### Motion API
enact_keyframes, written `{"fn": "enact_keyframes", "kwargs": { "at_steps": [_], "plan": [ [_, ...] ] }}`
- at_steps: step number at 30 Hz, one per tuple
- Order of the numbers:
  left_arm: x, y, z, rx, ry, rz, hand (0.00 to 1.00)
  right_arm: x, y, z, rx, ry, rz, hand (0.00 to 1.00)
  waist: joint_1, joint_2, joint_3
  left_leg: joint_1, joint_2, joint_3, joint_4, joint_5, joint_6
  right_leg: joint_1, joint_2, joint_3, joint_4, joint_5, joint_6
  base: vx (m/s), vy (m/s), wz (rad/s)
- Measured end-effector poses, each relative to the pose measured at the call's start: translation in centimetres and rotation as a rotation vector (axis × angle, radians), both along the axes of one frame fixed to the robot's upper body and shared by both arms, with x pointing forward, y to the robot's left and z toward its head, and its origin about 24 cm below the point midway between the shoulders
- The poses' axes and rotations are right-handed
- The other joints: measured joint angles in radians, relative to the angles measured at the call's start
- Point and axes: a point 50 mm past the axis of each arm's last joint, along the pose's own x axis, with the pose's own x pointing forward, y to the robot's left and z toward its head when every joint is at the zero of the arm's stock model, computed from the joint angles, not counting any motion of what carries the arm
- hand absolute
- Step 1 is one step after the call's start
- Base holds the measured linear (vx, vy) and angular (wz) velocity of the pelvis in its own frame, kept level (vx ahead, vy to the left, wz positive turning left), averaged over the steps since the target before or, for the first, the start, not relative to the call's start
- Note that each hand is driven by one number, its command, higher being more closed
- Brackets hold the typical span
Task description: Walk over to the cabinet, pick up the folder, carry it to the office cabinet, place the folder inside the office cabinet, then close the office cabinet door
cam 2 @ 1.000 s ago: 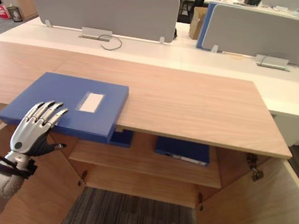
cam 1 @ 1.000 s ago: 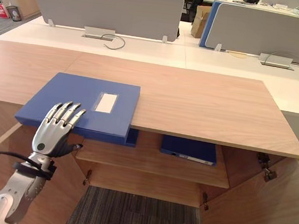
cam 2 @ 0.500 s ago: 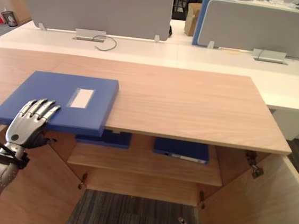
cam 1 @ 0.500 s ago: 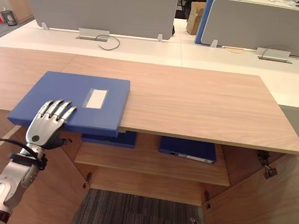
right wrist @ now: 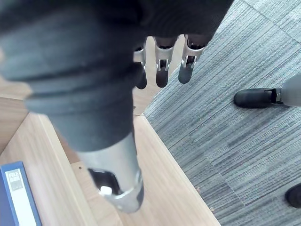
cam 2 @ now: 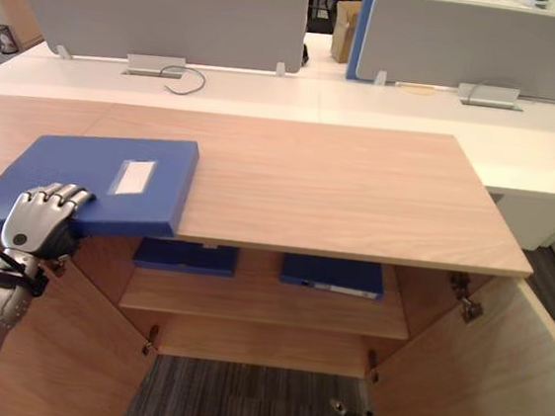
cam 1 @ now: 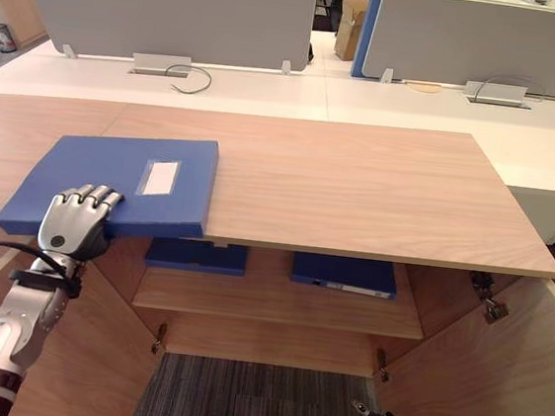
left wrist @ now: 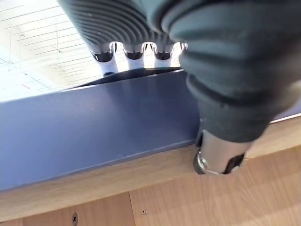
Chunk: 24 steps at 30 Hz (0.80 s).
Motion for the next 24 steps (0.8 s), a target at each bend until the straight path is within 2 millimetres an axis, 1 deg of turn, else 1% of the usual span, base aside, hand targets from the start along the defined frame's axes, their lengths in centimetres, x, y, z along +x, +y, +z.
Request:
{"fn": "enact_keyframes", "kwargs": {
  "at_steps": [9,10,12,14,17,18,19,20,21,22,23,24],
  "plan": [
    [-0.2,-0.1,-0.4,-0.017,-0.006,0.004,1.00,0.1,0.0,0.0,-0.009,0.002,0.020,0.00,-0.002,0.000,0.001,0.000,0.000,-0.001,0.000,0.000,0.000,0.000,0.000,0.000,0.000,0.000,0.000,0.00,0.000,0.00],
    [-0.2,-0.3,-0.5,-0.026,-0.010,0.004,1.00,0.1,0.0,0.0,-0.011,0.002,0.023,0.00,-0.001,0.000,0.001,0.000,0.000,-0.001,0.000,0.000,0.000,0.000,0.000,0.000,0.000,0.000,0.000,0.00,0.000,0.00],
    [-0.7,-1.2,-0.4,-0.078,-0.055,0.009,1.00,0.1,0.0,0.0,-0.013,0.004,0.032,0.00,-0.002,0.000,0.006,0.000,0.000,-0.001,-0.001,0.000,0.000,0.000,0.000,0.000,0.000,0.000,0.000,0.00,0.000,0.00],
    [-1.7,-2.8,-0.3,-0.155,-0.113,-0.001,1.00,0.0,0.0,0.0,-0.012,0.008,0.028,0.00,-0.002,-0.001,0.014,-0.002,0.000,-0.001,-0.003,0.000,0.000,-0.002,-0.002,0.000,0.000,0.000,0.001,0.00,0.000,0.00],
    [-4.4,-6.9,0.6,-0.390,-0.233,-0.088,1.00,-1.4,0.1,-0.4,-0.005,0.041,0.010,0.00,-0.001,-0.004,0.020,-0.009,-0.002,-0.004,-0.002,0.000,0.000,-0.007,-0.004,0.000,0.001,-0.001,0.001,0.00,0.000,0.03],
    [-4.8,-7.6,0.8,-0.431,-0.251,-0.108,1.00,-1.7,0.1,-0.5,-0.003,0.048,0.006,0.00,0.000,-0.004,0.020,-0.011,-0.002,-0.005,-0.002,0.000,0.000,-0.008,-0.004,0.000,0.001,-0.001,0.002,0.00,0.000,0.06],
    [-5.4,-8.6,1.5,-0.520,-0.290,-0.149,1.00,-2.2,0.2,-0.6,0.003,0.063,0.000,0.00,0.001,-0.003,0.020,-0.021,-0.002,-0.008,0.003,0.000,0.000,-0.009,-0.003,0.000,0.001,-0.001,0.002,0.00,0.000,0.00],
    [-5.9,-9.3,2.2,-0.593,-0.329,-0.184,1.00,-2.5,0.4,-0.8,0.010,0.075,-0.003,0.00,0.003,-0.003,0.021,-0.022,-0.001,-0.008,0.004,0.000,0.000,-0.009,-0.002,0.000,0.001,-0.001,0.001,0.00,0.000,0.00],
    [-6.1,-9.6,2.7,-0.641,-0.352,-0.202,1.00,-2.8,0.5,-0.9,0.015,0.085,-0.004,0.00,0.003,-0.003,0.021,-0.022,0.000,-0.009,0.006,0.000,0.000,-0.008,-0.001,0.000,0.001,-0.001,0.001,0.00,0.000,0.00],
    [-6.5,-10.0,3.4,-0.726,-0.384,-0.236,1.00,-3.4,0.7,-1.0,0.025,0.106,-0.006,0.00,0.004,-0.003,0.021,-0.022,0.000,-0.011,0.010,0.000,0.000,-0.006,-0.001,0.000,0.002,-0.001,0.001,0.00,0.000,0.00],
    [-6.9,-10.2,4.0,-0.814,-0.401,-0.270,1.00,-3.7,0.9,-1.1,0.030,0.113,-0.008,0.00,0.005,-0.001,0.022,-0.024,0.000,-0.012,0.013,0.000,0.000,-0.006,-0.001,0.000,0.004,-0.002,0.002,0.00,0.000,0.00],
    [-7.0,-10.2,4.3,-0.864,-0.408,-0.294,1.00,-3.8,1.0,-1.2,0.033,0.117,-0.010,0.00,0.005,-0.001,0.022,-0.025,0.001,-0.012,0.015,0.000,0.000,-0.007,-0.001,0.000,0.005,-0.002,0.002,-0.03,0.009,0.01]
  ]
}}
